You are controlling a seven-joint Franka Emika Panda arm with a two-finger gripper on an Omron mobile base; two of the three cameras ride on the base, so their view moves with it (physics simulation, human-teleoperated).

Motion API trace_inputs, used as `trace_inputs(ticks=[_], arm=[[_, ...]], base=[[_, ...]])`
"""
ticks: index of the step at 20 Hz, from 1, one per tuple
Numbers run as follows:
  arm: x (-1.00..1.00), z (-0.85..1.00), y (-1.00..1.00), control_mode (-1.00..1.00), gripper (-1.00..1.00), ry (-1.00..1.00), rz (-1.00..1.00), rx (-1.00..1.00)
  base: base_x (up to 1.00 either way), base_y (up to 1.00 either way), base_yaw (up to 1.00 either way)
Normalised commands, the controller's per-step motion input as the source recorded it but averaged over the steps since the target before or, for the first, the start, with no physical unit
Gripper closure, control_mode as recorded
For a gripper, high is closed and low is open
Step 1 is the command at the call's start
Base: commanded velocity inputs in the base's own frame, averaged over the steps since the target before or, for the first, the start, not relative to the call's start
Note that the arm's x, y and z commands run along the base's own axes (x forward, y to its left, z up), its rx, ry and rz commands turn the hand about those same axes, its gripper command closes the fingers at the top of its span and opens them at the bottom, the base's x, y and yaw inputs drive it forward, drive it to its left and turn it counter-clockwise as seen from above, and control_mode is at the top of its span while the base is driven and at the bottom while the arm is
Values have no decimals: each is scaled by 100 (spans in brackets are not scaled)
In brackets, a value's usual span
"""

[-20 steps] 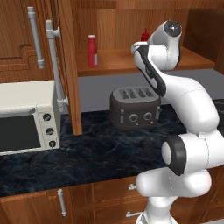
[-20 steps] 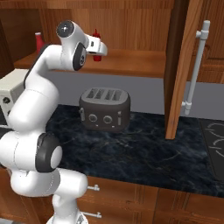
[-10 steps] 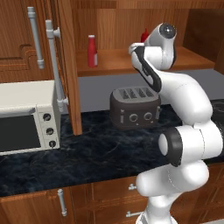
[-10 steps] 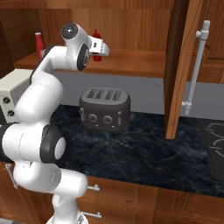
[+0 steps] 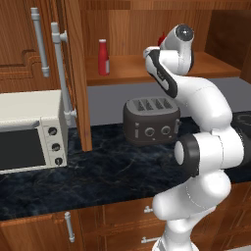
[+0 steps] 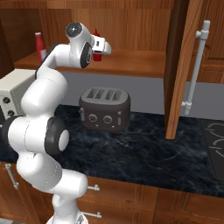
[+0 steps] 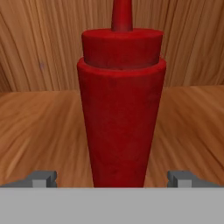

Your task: Move the ketchup and ketchup from the cabinet to the dining counter.

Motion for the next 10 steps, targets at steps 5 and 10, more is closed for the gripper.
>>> trace_inputs(ticks=[5,10], arm=[[15,0,-2,-100,-100,1,0,0],[16,0,0,-100,-100,0,0,0]], base=[[0,0,0],[0,0,0]])
